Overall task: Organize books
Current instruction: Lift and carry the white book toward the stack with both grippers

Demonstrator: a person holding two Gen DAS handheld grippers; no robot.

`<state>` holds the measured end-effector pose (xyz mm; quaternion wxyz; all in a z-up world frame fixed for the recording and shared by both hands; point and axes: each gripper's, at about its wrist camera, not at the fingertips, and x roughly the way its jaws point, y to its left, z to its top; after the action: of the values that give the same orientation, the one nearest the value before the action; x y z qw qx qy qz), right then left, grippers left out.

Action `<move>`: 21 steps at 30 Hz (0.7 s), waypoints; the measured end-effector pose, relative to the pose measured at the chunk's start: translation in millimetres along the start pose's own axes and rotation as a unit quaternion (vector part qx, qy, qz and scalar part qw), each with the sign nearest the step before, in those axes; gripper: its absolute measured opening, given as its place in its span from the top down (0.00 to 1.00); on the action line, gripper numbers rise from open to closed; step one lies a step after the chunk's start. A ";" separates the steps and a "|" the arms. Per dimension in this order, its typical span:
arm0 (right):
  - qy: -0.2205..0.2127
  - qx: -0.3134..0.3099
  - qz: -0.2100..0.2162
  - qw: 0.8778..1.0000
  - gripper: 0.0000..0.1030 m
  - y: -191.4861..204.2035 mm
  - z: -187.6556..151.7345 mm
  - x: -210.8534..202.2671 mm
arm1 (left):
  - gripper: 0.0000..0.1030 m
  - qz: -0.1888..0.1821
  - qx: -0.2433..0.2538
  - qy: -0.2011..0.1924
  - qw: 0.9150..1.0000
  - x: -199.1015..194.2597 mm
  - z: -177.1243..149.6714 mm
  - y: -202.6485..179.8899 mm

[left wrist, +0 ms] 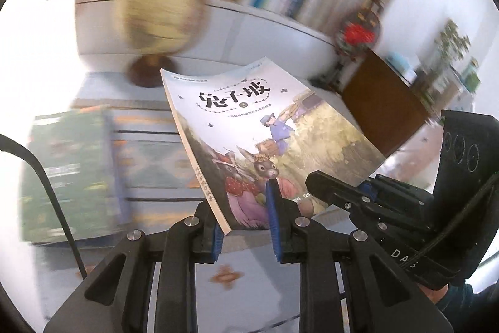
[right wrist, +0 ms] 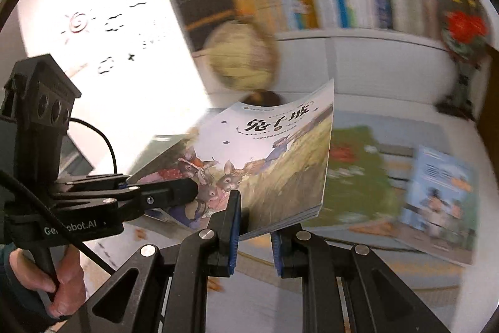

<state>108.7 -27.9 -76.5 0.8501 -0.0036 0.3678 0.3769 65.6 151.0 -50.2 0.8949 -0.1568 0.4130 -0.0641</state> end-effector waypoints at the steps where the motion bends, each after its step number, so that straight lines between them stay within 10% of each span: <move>1: 0.002 -0.003 0.011 1.000 0.84 19.4 2.8 13.3 | 0.81 0.008 -0.005 -0.003 1.000 -10.2 -0.3 14.7; 10: 0.047 0.005 0.082 0.995 0.84 133.0 8.8 129.2 | 0.81 0.072 -0.058 -0.009 0.996 -46.2 -15.0 151.9; 21: 0.084 0.033 0.055 0.994 0.83 165.9 19.0 195.5 | 0.80 0.052 -0.091 0.009 0.994 -23.4 -15.1 222.8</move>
<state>100.9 221.0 -140.4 0.7941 0.0128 0.4494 0.4089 35.6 363.2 -116.9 0.8755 -0.2153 0.4323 0.0189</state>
